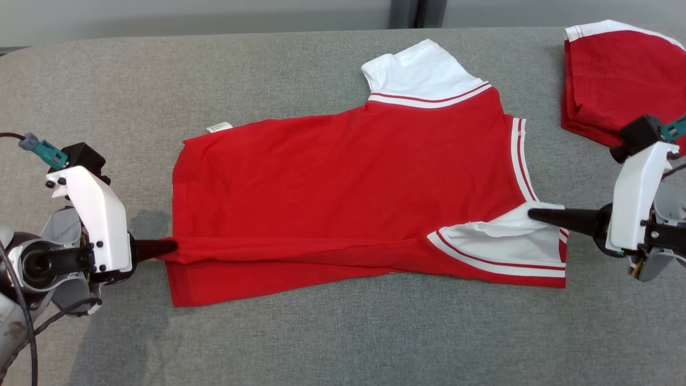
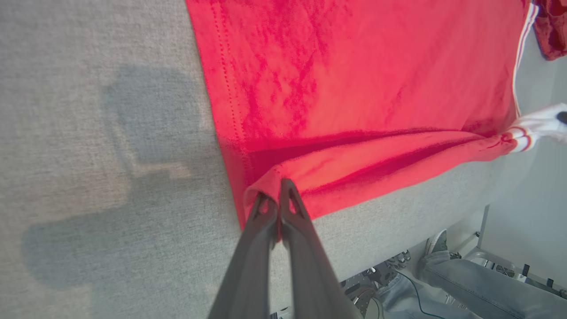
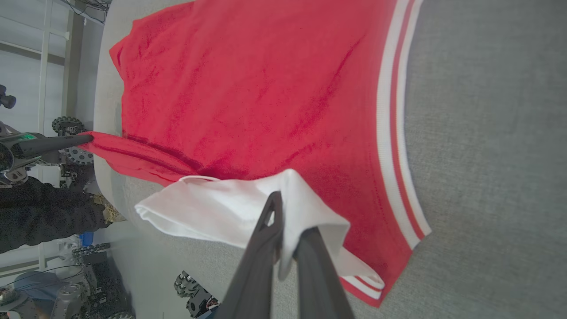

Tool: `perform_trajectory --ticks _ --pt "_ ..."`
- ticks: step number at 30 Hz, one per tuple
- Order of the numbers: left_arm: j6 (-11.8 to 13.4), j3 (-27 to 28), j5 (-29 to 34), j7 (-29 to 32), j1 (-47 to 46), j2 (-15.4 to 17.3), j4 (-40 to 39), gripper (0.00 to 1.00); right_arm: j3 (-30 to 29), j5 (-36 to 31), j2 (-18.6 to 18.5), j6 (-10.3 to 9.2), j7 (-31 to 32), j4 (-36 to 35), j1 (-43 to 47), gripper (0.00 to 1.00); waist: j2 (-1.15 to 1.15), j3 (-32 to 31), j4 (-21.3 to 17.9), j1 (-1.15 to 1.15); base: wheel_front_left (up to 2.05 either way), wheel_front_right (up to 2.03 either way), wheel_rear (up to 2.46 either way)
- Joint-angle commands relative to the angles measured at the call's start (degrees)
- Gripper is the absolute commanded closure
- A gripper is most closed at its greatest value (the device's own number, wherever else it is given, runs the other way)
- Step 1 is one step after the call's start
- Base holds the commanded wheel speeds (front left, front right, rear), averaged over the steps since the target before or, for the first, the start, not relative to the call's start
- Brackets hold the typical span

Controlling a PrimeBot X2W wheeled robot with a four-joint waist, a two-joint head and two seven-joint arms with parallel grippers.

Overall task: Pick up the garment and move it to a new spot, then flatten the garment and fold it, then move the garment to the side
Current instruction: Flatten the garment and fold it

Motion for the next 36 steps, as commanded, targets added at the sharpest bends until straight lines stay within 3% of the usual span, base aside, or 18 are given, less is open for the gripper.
perform_trajectory --ticks 1,15,30,31,32,33,34,35,36 --pt "-0.3 0.0 0.4 0.2 -1.3 0.0 0.7 1.0 0.2 0.1 0.5 0.14 0.1 0.8 -0.9 1.0 0.0 0.2 -0.1 0.0 0.0 0.0 0.0" --pt "-1.3 -1.1 2.6 1.4 -5.1 -1.6 5.5 1.0 0.9 -4.8 7.9 0.14 1.1 9.8 -8.8 1.0 0.0 1.7 -0.4 0.0 0.0 0.0 0.0" --pt "-3.5 -1.2 3.0 0.2 -7.2 -5.0 9.6 1.0 0.2 -9.6 12.5 0.14 -6.9 13.5 -8.5 1.0 0.0 1.4 -0.5 0.0 0.0 0.0 0.0" --pt "-3.7 -0.8 2.6 -0.2 -7.1 -5.3 9.8 1.0 0.1 -9.7 12.7 0.14 -7.5 13.7 -8.3 0.75 0.0 1.3 -0.5 0.0 0.0 0.0 0.0" --pt "-3.7 -0.8 2.6 -0.2 -7.1 -5.3 9.8 1.0 0.1 -9.7 12.7 0.14 -7.5 13.7 -8.3 0.75 0.0 1.3 -0.5 0.0 0.0 0.0 0.0" --pt "-4.1 -0.6 2.4 -0.6 -7.1 -5.5 10.0 0.8 0.1 -9.7 12.8 0.14 -8.0 13.8 -8.1 0.17 0.0 1.2 -0.5 0.0 0.0 0.0 0.0" --pt "-4.4 -0.6 2.4 -0.9 -7.1 -5.6 10.3 0.33 0.0 -9.6 13.0 0.14 -8.2 13.7 -7.8 0.0 0.0 1.1 -0.5 0.0 0.0 0.0 0.0" --pt "-4.5 -0.6 2.5 -1.0 -7.1 -5.8 10.6 0.01 -0.3 -9.5 13.2 0.14 -8.7 13.7 -7.5 0.0 0.0 0.9 -0.5 0.0 0.0 0.0 0.0" --pt "-4.8 -0.7 2.5 -0.9 -7.0 -5.9 10.9 0.0 -0.4 -9.5 13.4 0.14 -9.2 13.6 -7.4 0.0 0.0 0.6 -0.5 0.0 0.0 0.0 0.0"
